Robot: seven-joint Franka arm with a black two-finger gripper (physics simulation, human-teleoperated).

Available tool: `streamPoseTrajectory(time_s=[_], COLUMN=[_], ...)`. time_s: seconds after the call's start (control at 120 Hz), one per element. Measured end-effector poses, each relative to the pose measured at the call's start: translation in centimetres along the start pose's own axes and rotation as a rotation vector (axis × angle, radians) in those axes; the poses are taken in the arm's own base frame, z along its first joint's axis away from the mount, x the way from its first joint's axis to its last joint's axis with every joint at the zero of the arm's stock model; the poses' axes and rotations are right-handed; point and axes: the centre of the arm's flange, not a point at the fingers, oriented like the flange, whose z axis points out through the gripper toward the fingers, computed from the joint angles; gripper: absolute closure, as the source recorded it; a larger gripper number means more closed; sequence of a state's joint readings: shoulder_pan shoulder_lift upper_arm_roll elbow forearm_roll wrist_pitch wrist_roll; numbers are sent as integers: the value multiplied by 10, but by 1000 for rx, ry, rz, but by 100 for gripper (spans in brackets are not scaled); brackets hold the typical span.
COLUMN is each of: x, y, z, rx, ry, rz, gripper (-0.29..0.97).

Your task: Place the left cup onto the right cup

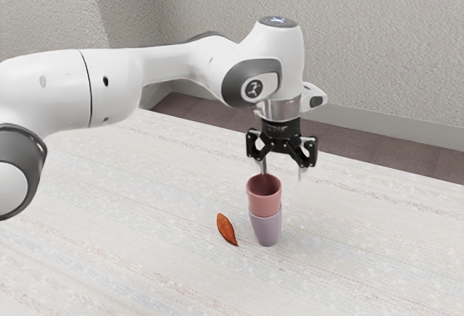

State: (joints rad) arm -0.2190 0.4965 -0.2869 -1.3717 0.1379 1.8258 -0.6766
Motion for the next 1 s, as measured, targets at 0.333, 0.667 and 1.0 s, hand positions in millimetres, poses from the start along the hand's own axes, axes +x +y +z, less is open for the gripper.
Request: streamPoseTrajectory(time_s=[0.333, 0.667, 1.0], x=[-17, -7, -22], y=[-62, -150, -190], z=[-65, -71, -112], rx=[42, 103, 139], ry=[78, 62, 87], rz=[-10, 164, 382], gripper=[2, 0, 0])
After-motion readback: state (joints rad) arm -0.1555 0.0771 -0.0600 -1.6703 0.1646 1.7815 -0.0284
